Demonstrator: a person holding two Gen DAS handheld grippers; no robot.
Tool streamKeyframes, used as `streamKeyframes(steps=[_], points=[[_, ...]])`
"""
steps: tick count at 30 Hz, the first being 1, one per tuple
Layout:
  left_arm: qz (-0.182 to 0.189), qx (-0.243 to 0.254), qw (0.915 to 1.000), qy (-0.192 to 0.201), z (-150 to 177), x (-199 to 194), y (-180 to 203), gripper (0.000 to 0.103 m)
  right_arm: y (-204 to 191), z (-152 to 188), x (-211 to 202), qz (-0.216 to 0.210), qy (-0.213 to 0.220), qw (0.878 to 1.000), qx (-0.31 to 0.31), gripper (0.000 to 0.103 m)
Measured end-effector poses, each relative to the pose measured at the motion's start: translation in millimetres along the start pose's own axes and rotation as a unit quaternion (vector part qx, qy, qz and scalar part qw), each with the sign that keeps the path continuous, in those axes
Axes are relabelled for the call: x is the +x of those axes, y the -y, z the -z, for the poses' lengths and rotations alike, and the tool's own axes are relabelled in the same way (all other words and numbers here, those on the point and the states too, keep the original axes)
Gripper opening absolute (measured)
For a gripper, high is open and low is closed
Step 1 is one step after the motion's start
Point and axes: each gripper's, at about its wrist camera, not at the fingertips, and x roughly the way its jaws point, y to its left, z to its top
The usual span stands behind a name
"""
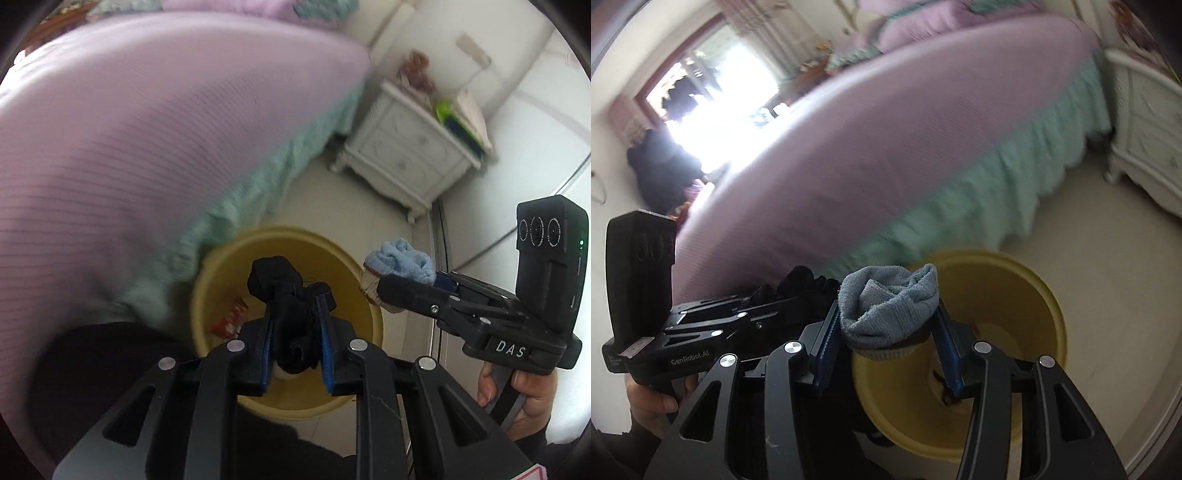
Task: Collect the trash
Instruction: 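Carry black cloth and blue sock over the yellow bin and open both tools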
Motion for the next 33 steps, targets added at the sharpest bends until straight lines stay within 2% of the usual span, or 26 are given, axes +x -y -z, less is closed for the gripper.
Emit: streamKeyframes(steps=[5, 6, 7, 9, 10, 13, 26, 29, 30, 31, 33], points=[[0.008, 0.017, 0.9993, -0.032, 4, 28, 9, 0.024, 23, 13, 7, 0.008, -0.020, 0.999, 0.026, 0.047], [0.002, 0.026, 0.9990, -0.037, 1, 35, 14, 0.030, 25, 13, 8, 0.009, -0.021, 0.999, 0.027, 0.047], [-0.005, 0.032, 0.9988, -0.038, 1, 38, 16, 0.046, 28, 15, 8, 0.009, -0.023, 0.999, 0.029, 0.047], [-0.010, 0.042, 0.9980, -0.047, 1, 41, 17, 0.059, 33, 15, 9, 0.012, -0.023, 0.999, 0.031, 0.047], [-0.014, 0.041, 0.9978, -0.050, 1, 41, 17, 0.066, 35, 16, 7, 0.013, -0.024, 0.999, 0.031, 0.047], [-0.015, 0.038, 0.9977, -0.054, 1, 42, 15, 0.075, 40, 17, 8, 0.019, -0.025, 0.999, 0.035, 0.047], [-0.010, 0.038, 0.9978, -0.053, 1, 41, 16, 0.079, 39, 20, 14, 0.024, -0.037, 0.999, 0.028, 0.047], [-0.009, 0.039, 0.9977, -0.054, 1, 41, 16, 0.081, 40, 20, 18, 0.026, -0.042, 0.998, 0.031, 0.053], [-0.009, 0.040, 0.9976, -0.055, 1, 41, 16, 0.082, 42, 19, 19, 0.025, -0.044, 0.998, 0.037, 0.062], [-0.009, 0.041, 0.9975, -0.056, 1, 42, 17, 0.082, 44, 19, 19, 0.024, -0.044, 0.998, 0.043, 0.064], [-0.011, 0.043, 0.9974, -0.057, 1, 42, 17, 0.082, 44, 20, 19, 0.027, -0.045, 0.998, 0.042, 0.064]])
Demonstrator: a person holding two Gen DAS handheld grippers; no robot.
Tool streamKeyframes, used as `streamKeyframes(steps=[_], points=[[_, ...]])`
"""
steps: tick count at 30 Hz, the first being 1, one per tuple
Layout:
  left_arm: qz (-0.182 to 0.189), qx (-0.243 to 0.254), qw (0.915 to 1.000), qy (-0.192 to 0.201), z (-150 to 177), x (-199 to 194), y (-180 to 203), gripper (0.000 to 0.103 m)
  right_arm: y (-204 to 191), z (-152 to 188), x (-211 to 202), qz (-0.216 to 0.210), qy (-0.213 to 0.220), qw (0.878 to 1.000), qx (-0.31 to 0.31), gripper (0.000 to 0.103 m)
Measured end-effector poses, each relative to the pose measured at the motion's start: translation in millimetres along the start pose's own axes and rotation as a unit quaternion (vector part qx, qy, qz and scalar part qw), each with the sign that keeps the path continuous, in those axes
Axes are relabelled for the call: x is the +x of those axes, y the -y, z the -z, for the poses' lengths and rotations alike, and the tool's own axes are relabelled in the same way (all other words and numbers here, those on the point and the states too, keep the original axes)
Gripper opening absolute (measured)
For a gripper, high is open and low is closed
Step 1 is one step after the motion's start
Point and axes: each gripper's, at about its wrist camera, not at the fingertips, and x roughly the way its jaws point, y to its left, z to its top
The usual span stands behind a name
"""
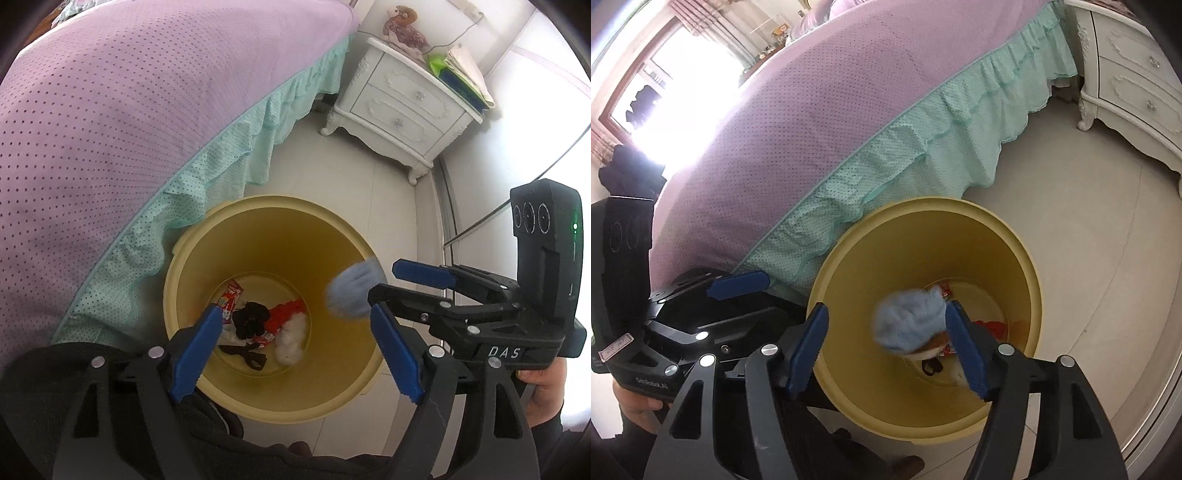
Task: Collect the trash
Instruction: 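Carry black cloth and blue sock over the yellow bin and open both tools, then return both tools to the bed toward the teddy bear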
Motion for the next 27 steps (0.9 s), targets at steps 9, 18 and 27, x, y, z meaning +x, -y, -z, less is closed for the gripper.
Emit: streamKeyframes(steps=[9, 18, 27], points=[[-0.001, 0.002, 1.0000, -0.005, 0, 3, 0, 0.085, 4, 3, -3, 0.014, 0.000, 1.000, 0.002, 0.064], [0.007, -0.002, 0.9999, 0.010, 1, -5, -1, 0.085, -11, -2, -8, 0.012, 0.006, 1.000, -0.018, 0.064], [-0.037, -0.009, 0.9964, 0.076, 2, -62, -16, 0.085, -47, -20, -23, -0.003, 0.043, 0.997, -0.059, 0.075]])
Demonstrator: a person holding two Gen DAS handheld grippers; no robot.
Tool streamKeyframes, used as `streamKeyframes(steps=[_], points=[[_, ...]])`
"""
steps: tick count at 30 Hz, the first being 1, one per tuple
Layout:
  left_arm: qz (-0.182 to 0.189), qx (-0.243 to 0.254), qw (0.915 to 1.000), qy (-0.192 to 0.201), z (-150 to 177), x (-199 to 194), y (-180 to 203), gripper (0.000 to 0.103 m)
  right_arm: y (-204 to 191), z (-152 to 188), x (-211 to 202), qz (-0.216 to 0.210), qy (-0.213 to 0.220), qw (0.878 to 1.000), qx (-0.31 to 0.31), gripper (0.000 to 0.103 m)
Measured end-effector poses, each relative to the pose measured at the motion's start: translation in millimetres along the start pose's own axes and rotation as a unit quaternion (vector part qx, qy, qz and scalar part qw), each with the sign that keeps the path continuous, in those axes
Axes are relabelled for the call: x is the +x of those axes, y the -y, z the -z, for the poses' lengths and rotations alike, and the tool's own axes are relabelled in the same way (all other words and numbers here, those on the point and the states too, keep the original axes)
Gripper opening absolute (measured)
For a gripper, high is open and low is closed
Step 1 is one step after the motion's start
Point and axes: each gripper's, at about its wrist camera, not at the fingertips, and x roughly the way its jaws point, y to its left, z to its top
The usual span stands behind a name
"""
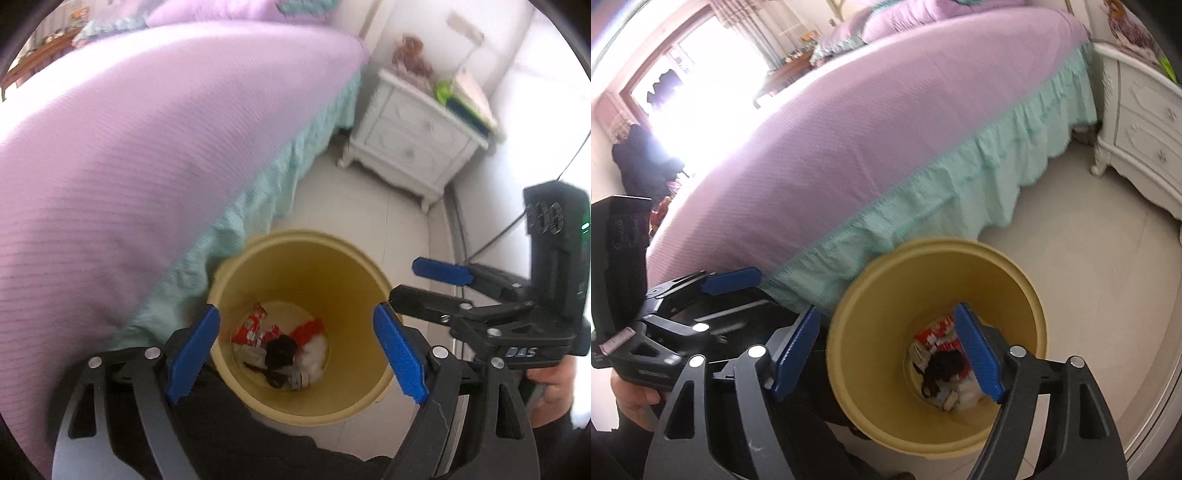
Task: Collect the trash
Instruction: 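Return both tools to the bed toward the teddy bear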
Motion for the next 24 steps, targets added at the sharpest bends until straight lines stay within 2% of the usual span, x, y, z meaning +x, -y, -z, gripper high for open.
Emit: streamKeyframes(steps=[5, 9, 12, 16, 20, 24], points=[[-0.051, -0.002, 0.9955, 0.079, -5, -63, -20, 0.090, -39, -23, 0, -0.029, 0.031, 0.999, -0.035, 0.082], [-0.100, -0.025, 0.9853, 0.136, -7, -118, -45, 0.099, -77, -43, 2, -0.059, 0.053, 0.994, -0.071, 0.087], [-0.136, -0.048, 0.9755, 0.167, -8, -152, -68, 0.099, -107, -57, 4, -0.079, 0.072, 0.990, -0.094, 0.092], [-0.191, -0.082, 0.9575, 0.201, -8, -192, -101, 0.099, -159, -80, 14, -0.111, 0.086, 0.982, -0.129, 0.094], [-0.237, -0.122, 0.9387, 0.219, -2, -225, -138, 0.099, -211, -94, 27, -0.137, 0.096, 0.971, -0.171, 0.094], [-0.277, -0.176, 0.9139, 0.239, 11, -261, -183, 0.099, -262, -104, 41, -0.163, 0.108, 0.958, -0.209, 0.094]])
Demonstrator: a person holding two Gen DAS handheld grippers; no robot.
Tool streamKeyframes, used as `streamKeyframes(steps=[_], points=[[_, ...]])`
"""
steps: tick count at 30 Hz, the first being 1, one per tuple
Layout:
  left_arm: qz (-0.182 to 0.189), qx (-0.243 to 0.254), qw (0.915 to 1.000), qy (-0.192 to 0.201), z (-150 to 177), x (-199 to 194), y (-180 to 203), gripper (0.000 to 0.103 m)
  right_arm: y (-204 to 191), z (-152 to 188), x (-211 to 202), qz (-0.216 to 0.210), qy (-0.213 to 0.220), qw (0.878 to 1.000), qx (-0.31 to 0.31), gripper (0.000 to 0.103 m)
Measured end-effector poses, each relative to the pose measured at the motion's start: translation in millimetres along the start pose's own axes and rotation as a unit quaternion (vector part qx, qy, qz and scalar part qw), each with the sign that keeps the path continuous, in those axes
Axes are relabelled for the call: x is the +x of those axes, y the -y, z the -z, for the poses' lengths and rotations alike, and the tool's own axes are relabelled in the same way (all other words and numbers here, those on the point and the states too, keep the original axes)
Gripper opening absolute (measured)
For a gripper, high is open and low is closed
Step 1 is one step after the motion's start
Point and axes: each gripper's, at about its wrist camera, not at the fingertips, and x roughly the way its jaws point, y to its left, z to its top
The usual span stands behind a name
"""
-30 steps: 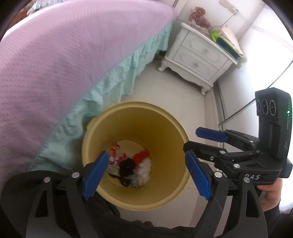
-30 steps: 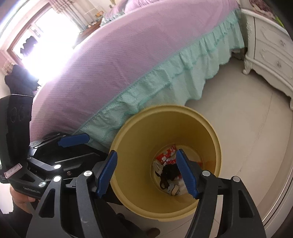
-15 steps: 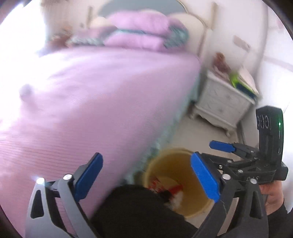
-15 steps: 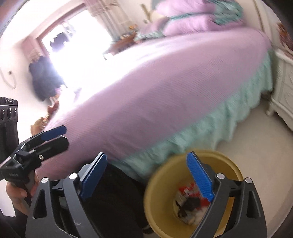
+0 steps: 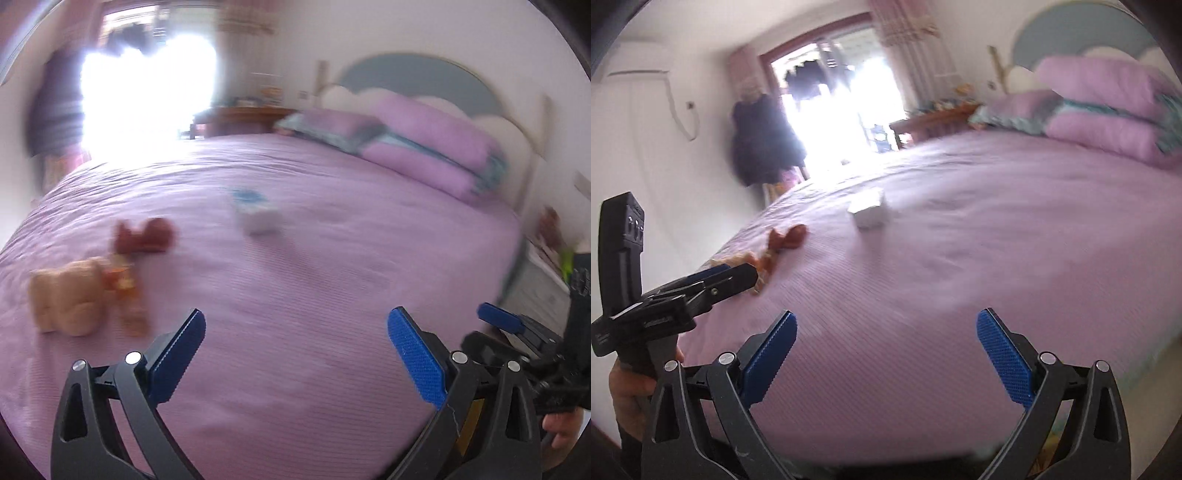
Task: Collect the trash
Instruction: 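Return both tools to the bed toward the teddy bear, then grasp the tan teddy bear with the left tool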
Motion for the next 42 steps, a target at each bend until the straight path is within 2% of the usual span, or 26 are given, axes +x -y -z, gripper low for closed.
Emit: streamKeyframes(steps=[7, 14, 18, 23, 29, 30, 33, 36, 42], points=[[-0.096, -0.065, 0.9932, 0.003, -5, -5, -97, 0.099, -51, -19, 59, -0.061, -0.030, 0.998, -0.007, 0.094], [-0.140, -0.102, 0.9850, -0.006, 3, -13, -170, 0.099, -89, -20, 86, -0.086, -0.052, 0.995, -0.019, 0.094], [-0.141, -0.093, 0.9855, -0.016, 8, -16, -195, 0.099, -108, -19, 96, -0.091, -0.064, 0.993, -0.027, 0.094], [-0.116, -0.052, 0.9910, -0.041, 10, -8, -224, 0.099, -134, -14, 106, -0.107, -0.079, 0.990, -0.041, 0.094], [-0.063, 0.001, 0.9958, -0.067, 10, 7, -253, 0.099, -158, -7, 114, -0.120, -0.096, 0.987, -0.047, 0.094], [-0.044, 0.015, 0.9958, -0.079, 9, 13, -258, 0.099, -161, -6, 114, -0.119, -0.098, 0.987, -0.046, 0.094], [-0.006, 0.061, 0.9932, -0.099, 6, 24, -263, 0.100, -165, -5, 118, -0.112, -0.105, 0.987, -0.048, 0.094], [0.019, 0.107, 0.9895, -0.095, 0, 28, -264, 0.100, -169, -5, 123, -0.108, -0.110, 0.987, -0.045, 0.094], [0.067, 0.196, 0.9742, -0.090, -7, 37, -260, 0.100, -178, -3, 130, -0.103, -0.120, 0.986, -0.044, 0.094]])
